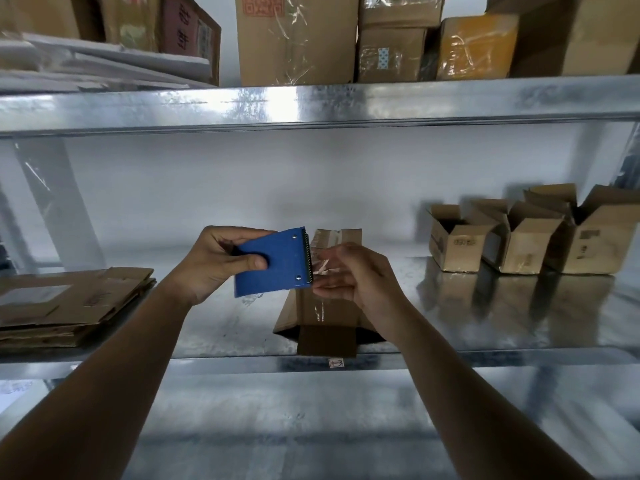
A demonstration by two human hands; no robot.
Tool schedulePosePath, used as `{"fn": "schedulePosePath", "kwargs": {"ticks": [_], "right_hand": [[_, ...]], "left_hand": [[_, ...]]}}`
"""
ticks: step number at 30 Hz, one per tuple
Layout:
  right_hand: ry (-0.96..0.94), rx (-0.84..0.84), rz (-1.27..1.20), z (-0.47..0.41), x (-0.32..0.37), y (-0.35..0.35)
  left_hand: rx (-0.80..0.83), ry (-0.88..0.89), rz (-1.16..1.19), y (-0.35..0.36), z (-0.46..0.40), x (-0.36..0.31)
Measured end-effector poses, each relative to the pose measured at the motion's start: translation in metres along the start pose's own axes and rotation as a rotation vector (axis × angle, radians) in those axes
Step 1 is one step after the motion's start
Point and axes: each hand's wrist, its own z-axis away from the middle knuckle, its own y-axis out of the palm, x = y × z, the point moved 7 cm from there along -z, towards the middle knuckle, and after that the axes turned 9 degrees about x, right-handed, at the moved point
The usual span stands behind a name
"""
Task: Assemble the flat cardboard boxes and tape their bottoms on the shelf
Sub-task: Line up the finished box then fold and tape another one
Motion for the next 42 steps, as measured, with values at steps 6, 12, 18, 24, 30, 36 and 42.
{"fn": "schedulePosePath", "kwargs": {"ticks": [6,12,18,24,30,36,42], "right_hand": [[-0.025,-0.063,0.145,0.005,0.007,-0.006],[0.051,-0.090,0.209,0.010,0.004,-0.015],[0.114,-0.006,0.268,0.022,0.003,-0.014],[0.138,0.013,0.199,0.039,0.007,-0.011],[0.089,0.027,0.175,0.052,0.010,-0.015],[0.020,-0.021,0.334,0.057,0.012,-0.023],[-0.050,-0.149,0.614,0.055,0.017,-0.025]], "left_hand": [[0.032,-0.016,-0.057,0.015,0.000,-0.007],[0.034,-0.044,-0.126,0.025,0.008,-0.015],[0.021,-0.047,-0.159,0.032,0.018,-0.021],[0.007,-0.031,-0.167,0.044,0.027,-0.029],[0.009,-0.028,-0.183,0.056,0.033,-0.034],[0.029,-0.025,-0.216,0.065,0.039,-0.040],[0.024,-0.001,-0.389,0.071,0.037,-0.046]]}}
